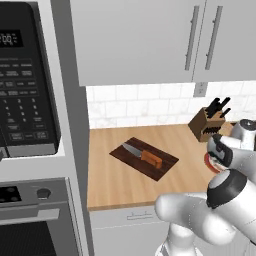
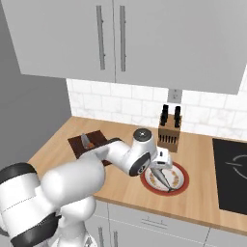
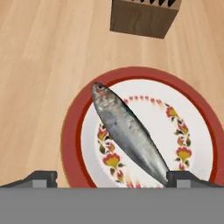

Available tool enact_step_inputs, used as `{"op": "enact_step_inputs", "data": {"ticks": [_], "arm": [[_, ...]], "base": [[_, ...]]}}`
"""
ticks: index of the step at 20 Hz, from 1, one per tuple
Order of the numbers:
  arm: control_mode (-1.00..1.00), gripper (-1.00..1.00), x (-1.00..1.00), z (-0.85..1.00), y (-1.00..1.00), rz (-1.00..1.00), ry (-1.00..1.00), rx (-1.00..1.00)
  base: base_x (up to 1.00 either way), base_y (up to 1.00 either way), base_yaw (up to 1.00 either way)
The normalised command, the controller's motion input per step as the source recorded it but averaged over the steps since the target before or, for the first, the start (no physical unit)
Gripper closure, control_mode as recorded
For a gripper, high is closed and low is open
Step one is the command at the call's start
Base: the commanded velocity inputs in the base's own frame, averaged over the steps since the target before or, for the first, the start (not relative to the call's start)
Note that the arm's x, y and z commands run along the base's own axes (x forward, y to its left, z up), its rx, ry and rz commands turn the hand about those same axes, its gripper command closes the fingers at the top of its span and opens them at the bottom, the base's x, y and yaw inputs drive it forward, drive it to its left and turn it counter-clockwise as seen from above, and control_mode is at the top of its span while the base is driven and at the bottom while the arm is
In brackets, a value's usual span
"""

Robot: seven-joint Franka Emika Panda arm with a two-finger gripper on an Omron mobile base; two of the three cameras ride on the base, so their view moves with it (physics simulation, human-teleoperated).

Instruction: Pick up the knife from the drawer and place it on the cutting board. Then place the meat from the plate to the cutting board.

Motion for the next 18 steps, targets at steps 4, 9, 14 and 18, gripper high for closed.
{"op": "enact_step_inputs", "data": {"ticks": [4, 9, 14, 18], "arm": [[-1.00, -1.00, 0.19, -0.41, -0.25, 0.01, 0.00, -0.01], [-1.00, -1.00, 0.16, -0.52, 0.00, 0.05, 0.02, -0.04], [-1.00, -1.00, 0.35, -0.25, -0.14, 0.04, 0.01, -0.01], [-1.00, -1.00, 0.27, -0.21, -0.26, 0.04, 0.00, 0.00]], "base": [[0.00, 0.00, 0.00], [0.00, 0.00, 0.00], [0.00, 0.00, 0.00], [0.00, 0.00, 0.00]]}}
